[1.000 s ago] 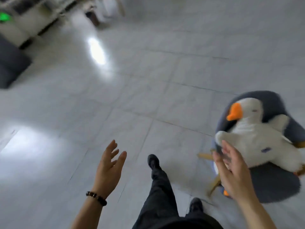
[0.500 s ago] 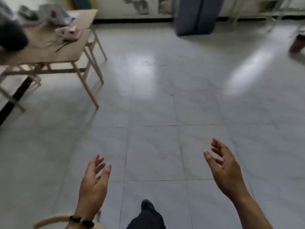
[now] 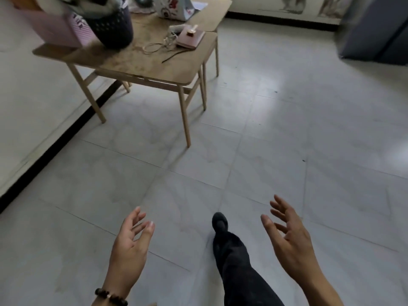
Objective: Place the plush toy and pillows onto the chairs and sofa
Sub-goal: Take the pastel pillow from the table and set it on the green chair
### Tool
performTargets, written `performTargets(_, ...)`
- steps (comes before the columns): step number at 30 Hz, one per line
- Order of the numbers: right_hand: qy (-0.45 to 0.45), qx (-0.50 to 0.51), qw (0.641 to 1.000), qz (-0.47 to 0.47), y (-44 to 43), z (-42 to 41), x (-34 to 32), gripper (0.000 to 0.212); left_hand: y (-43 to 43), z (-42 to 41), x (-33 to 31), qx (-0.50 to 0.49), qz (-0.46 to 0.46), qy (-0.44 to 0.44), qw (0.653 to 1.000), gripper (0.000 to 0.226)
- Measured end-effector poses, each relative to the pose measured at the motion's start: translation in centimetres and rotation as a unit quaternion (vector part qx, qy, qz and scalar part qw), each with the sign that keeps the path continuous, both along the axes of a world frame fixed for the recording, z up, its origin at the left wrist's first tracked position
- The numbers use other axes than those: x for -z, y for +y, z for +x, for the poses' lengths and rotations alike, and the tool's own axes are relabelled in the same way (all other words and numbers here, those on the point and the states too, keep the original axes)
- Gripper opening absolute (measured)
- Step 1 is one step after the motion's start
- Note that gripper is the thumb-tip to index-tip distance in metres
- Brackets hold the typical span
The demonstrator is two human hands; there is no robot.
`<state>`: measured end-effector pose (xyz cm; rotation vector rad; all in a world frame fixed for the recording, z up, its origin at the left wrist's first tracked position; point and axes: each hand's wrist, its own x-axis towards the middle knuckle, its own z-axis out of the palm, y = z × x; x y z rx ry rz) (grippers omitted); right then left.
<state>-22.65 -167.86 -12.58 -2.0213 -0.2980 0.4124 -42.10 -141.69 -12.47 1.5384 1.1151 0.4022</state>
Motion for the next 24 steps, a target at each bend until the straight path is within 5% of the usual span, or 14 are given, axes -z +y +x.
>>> performTargets(10, 0.006, -0.164, 0.986, 0.01, 29.9, 20.4, -2.8, 0.058, 21.1, 11.3, -5.6, -0.137, 0.039, -0.009, 0.99, 0.069)
performTargets(19, -0.033, -0.299, 0.954, 0.005, 60.8, 26.0, -2.0, 0.055, 42.8, 13.2, -1.7, -0.285, 0.058, -0.046, 0.956, 0.045)
performTargets(24, -0.027, -0.315, 0.949, 0.008, 76.6, 26.4, -3.8, 0.057, 59.4, 15.4, -3.6, -0.259, 0.071, -0.03, 0.963, 0.054)
